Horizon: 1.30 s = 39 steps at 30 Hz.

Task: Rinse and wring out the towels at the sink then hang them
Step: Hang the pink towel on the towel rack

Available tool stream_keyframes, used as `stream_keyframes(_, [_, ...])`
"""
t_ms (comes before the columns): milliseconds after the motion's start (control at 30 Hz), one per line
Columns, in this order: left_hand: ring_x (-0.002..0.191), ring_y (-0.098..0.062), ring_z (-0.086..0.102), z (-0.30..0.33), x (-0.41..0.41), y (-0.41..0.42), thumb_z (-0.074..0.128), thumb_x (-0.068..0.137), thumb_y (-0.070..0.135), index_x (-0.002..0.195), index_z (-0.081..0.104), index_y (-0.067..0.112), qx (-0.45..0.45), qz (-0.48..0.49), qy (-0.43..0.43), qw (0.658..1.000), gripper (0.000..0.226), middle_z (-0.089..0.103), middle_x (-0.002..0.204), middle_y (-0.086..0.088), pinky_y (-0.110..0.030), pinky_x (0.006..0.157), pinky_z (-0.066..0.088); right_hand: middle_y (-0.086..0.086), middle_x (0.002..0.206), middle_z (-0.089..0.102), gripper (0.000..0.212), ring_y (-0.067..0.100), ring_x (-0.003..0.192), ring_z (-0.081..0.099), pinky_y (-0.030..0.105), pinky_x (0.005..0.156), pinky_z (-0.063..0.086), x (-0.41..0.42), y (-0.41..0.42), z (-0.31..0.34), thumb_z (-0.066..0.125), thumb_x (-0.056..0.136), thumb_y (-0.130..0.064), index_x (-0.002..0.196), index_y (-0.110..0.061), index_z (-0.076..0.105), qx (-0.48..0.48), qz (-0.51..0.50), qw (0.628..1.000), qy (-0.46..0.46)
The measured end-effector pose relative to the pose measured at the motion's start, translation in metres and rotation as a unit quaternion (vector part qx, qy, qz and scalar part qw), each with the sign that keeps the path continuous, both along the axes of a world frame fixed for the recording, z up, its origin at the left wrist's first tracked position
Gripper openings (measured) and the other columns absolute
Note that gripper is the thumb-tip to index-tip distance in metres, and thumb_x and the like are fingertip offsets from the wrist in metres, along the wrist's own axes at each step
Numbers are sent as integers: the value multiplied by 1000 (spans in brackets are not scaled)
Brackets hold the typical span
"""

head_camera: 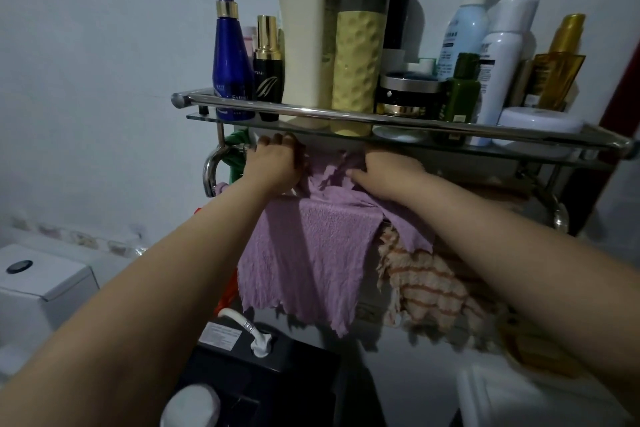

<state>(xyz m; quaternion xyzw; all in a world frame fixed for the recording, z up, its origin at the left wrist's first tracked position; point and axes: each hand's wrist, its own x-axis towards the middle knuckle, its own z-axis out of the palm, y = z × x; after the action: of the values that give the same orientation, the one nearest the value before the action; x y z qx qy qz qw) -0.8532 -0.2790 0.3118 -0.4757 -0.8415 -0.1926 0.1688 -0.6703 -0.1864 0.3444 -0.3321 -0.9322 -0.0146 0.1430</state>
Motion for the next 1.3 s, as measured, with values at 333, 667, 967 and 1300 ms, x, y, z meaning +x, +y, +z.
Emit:
stream_keyframes(333, [101,-34,56,-8,11,-18,59,87,21,112,59,8,117,-65,-29,991,28,58,112,-17,-39,82,46,4,83,68,22,20,75,62,29,64,44,30,-3,5,59,89,-37,87,-17,68,-175,-33,981,74])
stream_keyframes(667, [107,-31,52,-28,16,-33,57,91,20,122,61,15,140,-61,-20,988,31,54,123,-12,-35,79,41,8,98,69,85,23,90,62,35,93,44,19,-9,-9,18,82,-77,97,-12,69,-239,3,970,42])
stream_keyframes(967, [97,-33,59,-27,20,-25,47,95,36,124,54,22,62,6,-53,997,33,60,114,-12,-43,82,51,8,115,64,29,22,103,59,35,92,46,3,-15,-23,63,90,-27,113,-11,65,-267,31,951,155])
stream_keyframes(1300, [95,-29,63,-13,0,-21,64,88,36,109,61,8,147,1,-263,953,35,67,102,-11,-37,84,53,11,113,66,23,25,106,59,23,84,40,12,-5,-19,55,91,-6,112,-7,66,-181,18,912,368])
